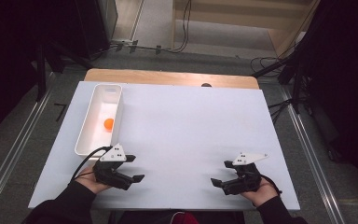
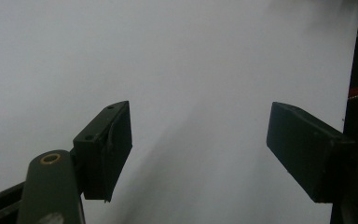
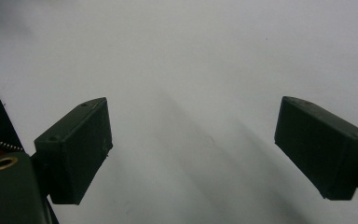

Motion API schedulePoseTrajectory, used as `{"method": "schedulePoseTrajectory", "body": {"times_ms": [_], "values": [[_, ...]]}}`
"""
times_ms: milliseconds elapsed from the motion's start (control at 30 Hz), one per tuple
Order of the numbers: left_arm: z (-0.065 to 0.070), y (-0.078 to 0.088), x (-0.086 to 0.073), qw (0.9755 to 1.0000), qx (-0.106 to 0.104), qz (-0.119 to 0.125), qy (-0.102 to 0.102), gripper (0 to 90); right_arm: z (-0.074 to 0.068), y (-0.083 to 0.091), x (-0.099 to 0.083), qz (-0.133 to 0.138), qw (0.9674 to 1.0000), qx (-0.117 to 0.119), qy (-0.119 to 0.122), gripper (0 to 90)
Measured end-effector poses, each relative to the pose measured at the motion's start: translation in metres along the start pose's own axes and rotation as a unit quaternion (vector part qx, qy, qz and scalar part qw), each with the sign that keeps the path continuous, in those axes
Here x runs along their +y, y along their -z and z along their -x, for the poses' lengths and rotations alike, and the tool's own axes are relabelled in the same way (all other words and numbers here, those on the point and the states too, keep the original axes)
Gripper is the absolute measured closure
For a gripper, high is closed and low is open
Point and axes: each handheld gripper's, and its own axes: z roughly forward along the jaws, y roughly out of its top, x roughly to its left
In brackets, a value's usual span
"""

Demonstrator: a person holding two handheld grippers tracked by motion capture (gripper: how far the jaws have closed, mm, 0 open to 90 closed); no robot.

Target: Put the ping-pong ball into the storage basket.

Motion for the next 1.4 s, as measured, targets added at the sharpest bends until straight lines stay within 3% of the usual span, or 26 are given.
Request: {"method": "schedulePoseTrajectory", "body": {"times_ms": [733, 1400], "values": [[-0.0026, 0.0031, -0.0048, 0.9999, -0.004, 0.005, 0.010, 22.7, -0.0001, 0.0000, -0.0001, 0.000, 1.0000, 0.000, 0.000, 9.8], [-0.0029, 0.0031, -0.0050, 1.0000, -0.003, 0.001, 0.007, 22.7, -0.0006, 0.0002, -0.0002, -0.003, 1.0000, 0.000, 0.001, 9.7]]}}
